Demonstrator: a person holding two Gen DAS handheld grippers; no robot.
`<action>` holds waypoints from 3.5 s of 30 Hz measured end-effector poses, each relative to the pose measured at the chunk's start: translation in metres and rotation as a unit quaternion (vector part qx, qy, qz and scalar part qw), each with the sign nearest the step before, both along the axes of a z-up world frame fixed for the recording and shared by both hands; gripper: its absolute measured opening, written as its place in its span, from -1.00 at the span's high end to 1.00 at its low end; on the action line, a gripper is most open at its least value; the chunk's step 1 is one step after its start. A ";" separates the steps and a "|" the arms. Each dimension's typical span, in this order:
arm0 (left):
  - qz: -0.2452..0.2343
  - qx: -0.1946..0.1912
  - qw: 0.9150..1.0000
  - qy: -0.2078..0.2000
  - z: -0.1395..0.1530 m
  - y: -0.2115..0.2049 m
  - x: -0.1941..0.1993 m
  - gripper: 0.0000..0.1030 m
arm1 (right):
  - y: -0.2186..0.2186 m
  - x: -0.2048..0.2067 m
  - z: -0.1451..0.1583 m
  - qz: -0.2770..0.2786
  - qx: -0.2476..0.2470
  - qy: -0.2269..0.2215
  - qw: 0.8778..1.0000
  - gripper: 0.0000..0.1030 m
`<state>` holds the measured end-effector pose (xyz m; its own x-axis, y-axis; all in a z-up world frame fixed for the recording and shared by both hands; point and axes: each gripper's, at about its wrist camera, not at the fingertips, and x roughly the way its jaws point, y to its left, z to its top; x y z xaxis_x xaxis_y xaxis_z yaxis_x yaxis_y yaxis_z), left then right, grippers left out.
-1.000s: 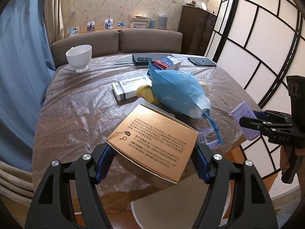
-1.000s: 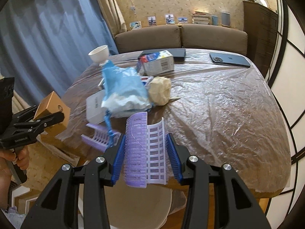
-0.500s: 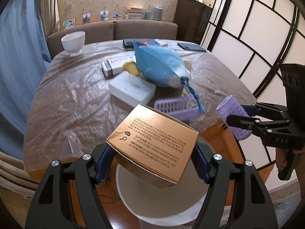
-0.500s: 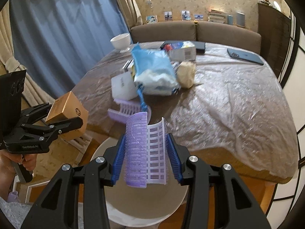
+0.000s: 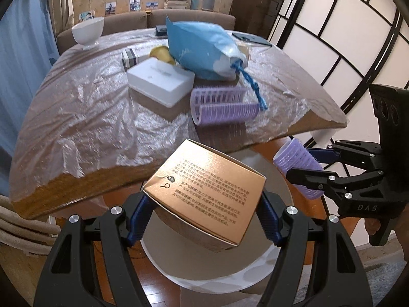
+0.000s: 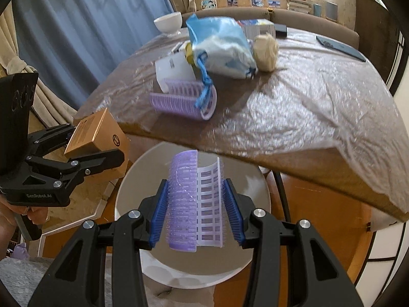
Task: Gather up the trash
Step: 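Carry the cardboard box with the left tool while the right tool carries the roller over the white bucket, then open both tools to drop the box and roller into the bucket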
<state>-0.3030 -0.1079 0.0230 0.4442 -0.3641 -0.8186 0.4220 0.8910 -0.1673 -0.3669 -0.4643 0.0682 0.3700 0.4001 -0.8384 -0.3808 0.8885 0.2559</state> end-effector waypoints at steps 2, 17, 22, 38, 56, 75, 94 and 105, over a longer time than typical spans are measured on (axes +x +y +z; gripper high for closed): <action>-0.002 0.004 1.000 0.005 -0.005 -0.002 -0.001 -0.41 | -0.001 -0.001 -0.005 -0.001 -0.001 0.006 1.000 0.17; -0.007 0.027 0.999 0.034 -0.039 -0.008 -0.001 -0.41 | 0.003 -0.001 -0.042 -0.007 -0.013 0.038 0.999 0.17; -0.006 0.031 0.999 0.044 -0.049 -0.009 0.000 -0.41 | 0.007 0.000 -0.051 -0.007 -0.014 0.047 0.999 0.17; -0.015 0.044 0.997 0.064 -0.074 -0.018 0.005 -0.41 | 0.018 0.006 -0.074 -0.010 -0.020 0.067 0.997 0.17; -0.024 0.061 0.994 0.084 -0.104 -0.024 0.024 -0.41 | 0.014 0.011 -0.097 -0.014 -0.032 0.089 0.995 0.17; -0.024 0.076 0.992 0.098 -0.113 -0.030 0.031 -0.41 | 0.009 0.017 -0.106 -0.022 -0.040 0.106 0.993 0.17; -0.026 0.077 0.992 0.094 -0.118 -0.031 0.033 -0.67 | 0.002 0.017 -0.110 -0.045 -0.043 0.109 0.992 -0.01; -0.027 0.066 0.996 0.056 -0.089 -0.021 0.017 -0.73 | -0.014 0.014 -0.075 -0.074 -0.032 0.066 0.995 -0.49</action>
<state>-0.2864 -0.1289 -0.0662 0.3309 -0.2702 -0.9042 0.4556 0.8848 -0.0977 -0.3526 -0.4788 -0.0067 0.3057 0.2934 -0.9058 -0.2116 0.9485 0.2358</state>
